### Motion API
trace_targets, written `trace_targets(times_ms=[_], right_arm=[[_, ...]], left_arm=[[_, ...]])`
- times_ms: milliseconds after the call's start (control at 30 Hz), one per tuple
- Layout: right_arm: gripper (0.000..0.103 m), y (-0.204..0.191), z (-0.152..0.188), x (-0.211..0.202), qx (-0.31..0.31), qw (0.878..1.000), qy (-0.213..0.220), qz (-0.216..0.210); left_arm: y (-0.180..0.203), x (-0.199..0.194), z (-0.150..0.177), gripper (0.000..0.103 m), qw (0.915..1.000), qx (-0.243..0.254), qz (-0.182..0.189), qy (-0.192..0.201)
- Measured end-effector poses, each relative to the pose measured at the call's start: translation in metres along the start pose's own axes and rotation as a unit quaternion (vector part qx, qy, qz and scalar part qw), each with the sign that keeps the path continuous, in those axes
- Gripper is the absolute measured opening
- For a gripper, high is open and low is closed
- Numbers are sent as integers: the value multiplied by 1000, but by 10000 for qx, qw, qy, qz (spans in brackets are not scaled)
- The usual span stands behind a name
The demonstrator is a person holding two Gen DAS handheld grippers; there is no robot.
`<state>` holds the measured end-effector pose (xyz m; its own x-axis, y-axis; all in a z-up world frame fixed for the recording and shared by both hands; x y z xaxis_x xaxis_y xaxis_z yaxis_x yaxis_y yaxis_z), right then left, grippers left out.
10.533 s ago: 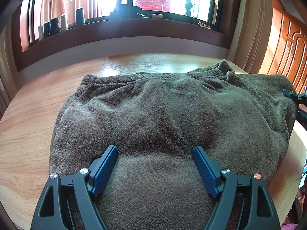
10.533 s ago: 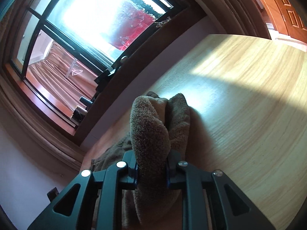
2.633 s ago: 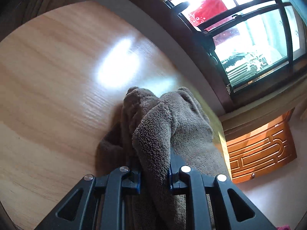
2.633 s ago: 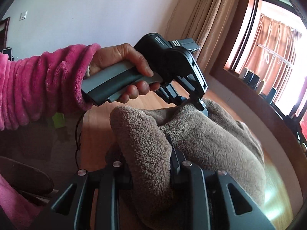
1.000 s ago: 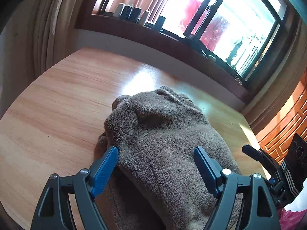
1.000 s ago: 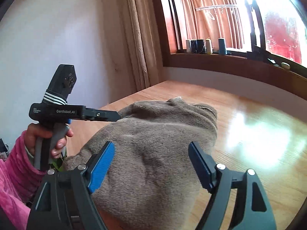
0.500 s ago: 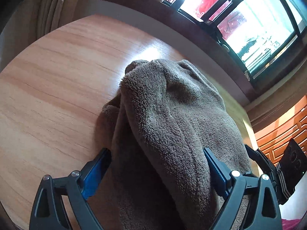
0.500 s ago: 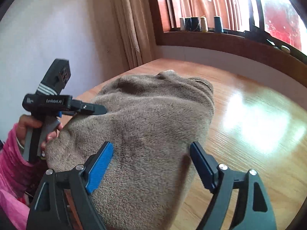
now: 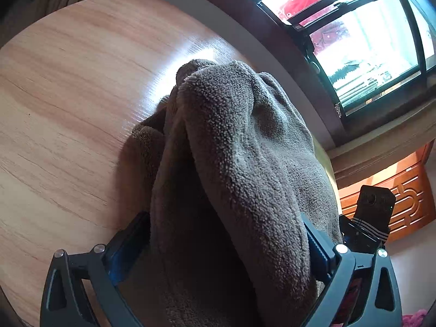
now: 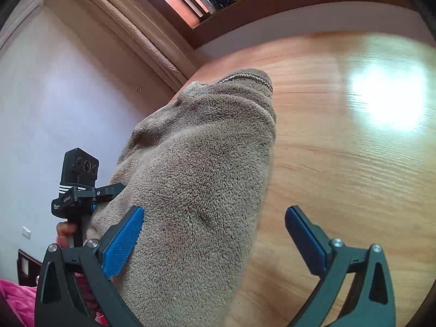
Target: Fold clothes
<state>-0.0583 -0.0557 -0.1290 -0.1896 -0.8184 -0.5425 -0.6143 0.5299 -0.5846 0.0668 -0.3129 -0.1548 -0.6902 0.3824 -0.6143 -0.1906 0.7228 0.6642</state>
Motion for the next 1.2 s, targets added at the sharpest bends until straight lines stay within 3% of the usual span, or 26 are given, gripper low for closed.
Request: trace_targets(times_ms=[367,533,700,900,1200], right_arm=[[103,1,5,27,407,9957,-428,-707],[102,-13,7,33,59,9974,-406,-593],[89,-18,9,32,-89,9979,-320,-554],[75,-33,10,27,-461,9982,-114,-370],[68,-60,-10,18,-957,9946,305,-269]], left_arm=[[2,5,0,102,9997,28,255,-21],[1,4,0,102,9995,24,303,3],[1,4,1,102,9995,9,301,9],[4,5,4,91,9997,-37,237,66],[7,-15,-5,83,9985,-115,216,498]])
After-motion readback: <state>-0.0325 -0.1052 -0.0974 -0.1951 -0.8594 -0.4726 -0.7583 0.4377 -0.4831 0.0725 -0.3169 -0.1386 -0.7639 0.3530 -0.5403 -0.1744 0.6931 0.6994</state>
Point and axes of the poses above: each gripper's, at about its wrist camera, not at the fingertips, and x roughly the way its jaws point, y to its right, z to its underside, the point moved 2 cm from there along x, roughly the way its jaws point, and after that the axes turned 6 degrees about y, right-handed, at the moved point
